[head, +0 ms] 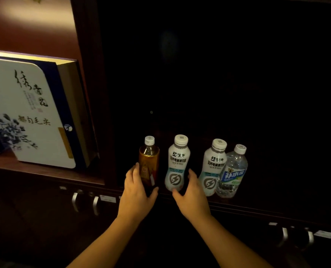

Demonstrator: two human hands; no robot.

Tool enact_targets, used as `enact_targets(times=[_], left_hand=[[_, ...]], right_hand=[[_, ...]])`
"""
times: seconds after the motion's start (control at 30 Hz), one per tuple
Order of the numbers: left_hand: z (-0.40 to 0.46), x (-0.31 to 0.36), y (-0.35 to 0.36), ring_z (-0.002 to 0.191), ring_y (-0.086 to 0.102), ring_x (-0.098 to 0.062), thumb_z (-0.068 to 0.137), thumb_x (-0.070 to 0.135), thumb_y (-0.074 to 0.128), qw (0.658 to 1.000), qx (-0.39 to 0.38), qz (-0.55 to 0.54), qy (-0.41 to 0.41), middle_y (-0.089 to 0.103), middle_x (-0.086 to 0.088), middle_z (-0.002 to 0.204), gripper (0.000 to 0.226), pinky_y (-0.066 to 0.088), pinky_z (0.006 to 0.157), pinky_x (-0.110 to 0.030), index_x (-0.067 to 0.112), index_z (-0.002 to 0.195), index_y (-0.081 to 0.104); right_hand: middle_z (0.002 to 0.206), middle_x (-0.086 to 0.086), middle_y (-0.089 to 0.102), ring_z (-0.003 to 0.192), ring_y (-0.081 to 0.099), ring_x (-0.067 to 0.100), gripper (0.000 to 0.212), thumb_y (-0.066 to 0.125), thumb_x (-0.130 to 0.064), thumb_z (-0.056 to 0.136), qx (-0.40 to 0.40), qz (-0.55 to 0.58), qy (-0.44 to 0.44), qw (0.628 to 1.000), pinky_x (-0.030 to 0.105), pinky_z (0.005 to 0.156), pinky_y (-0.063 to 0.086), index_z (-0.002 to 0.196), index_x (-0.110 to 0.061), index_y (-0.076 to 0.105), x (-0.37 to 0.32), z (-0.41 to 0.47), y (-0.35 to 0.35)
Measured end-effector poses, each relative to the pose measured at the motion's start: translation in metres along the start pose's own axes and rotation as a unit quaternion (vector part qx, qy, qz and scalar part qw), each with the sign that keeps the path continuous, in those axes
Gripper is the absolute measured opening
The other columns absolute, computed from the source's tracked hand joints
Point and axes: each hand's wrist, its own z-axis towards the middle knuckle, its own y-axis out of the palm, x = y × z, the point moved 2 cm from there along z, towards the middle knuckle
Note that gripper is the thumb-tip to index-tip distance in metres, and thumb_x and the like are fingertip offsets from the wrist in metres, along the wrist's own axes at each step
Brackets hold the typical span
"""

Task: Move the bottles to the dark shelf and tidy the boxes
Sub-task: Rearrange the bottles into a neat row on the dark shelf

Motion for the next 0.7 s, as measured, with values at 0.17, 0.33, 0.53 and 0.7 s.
enact_targets(times=[0.17, 0.33, 0.53, 0.7], left_hand=[[0.013, -0.009, 0.005, 0.138, 0.038, -0.023, 0.084, 0.043, 0.072, 0.997, -0.055, -0.02, -0.048, 0.03, -0.006, 0.154, 0.107, 0.041, 0.105, -0.041, 0.03, 0.155, -0.006], [0.019, -0.011, 0.009, 0.133, 0.044, -0.026, 0.088, 0.036, 0.069, 0.996, -0.05, -0.042, -0.06, 0.037, -0.011, 0.149, 0.097, 0.042, 0.104, -0.041, 0.028, 0.155, -0.001], [0.02, -0.011, 0.014, 0.13, 0.048, -0.025, 0.091, 0.035, 0.067, 0.996, -0.055, -0.045, -0.058, 0.034, -0.008, 0.151, 0.087, 0.045, 0.099, -0.037, 0.021, 0.156, 0.011], [0.018, -0.007, 0.022, 0.123, 0.054, -0.022, 0.09, 0.035, 0.067, 0.997, -0.052, -0.052, -0.029, 0.038, -0.004, 0.148, 0.079, 0.047, 0.089, -0.029, 0.022, 0.152, 0.02]], right_hand=[[0.134, 0.002, 0.055, 0.118, 0.058, 0.017, 0.084, 0.076, -0.024, 0.082, -0.008, 0.026, 0.01, 1.0, 0.029, 0.095, 0.049, 0.151, -0.023, 0.028, -0.004, 0.01, 0.012], [0.132, 0.0, 0.056, 0.116, 0.058, 0.015, 0.075, 0.076, -0.022, 0.083, 0.016, 0.033, 0.009, 0.999, 0.023, 0.09, 0.044, 0.146, -0.023, 0.035, -0.002, 0.008, 0.02], [0.133, -0.002, 0.055, 0.116, 0.057, 0.013, 0.074, 0.076, -0.021, 0.084, 0.019, 0.042, 0.007, 0.999, 0.021, 0.089, 0.043, 0.145, -0.024, 0.036, -0.002, 0.008, 0.021], [0.131, -0.004, 0.056, 0.116, 0.058, 0.013, 0.071, 0.075, -0.021, 0.084, 0.023, 0.049, 0.004, 0.999, 0.025, 0.091, 0.047, 0.144, -0.026, 0.036, -0.002, 0.007, 0.021]])
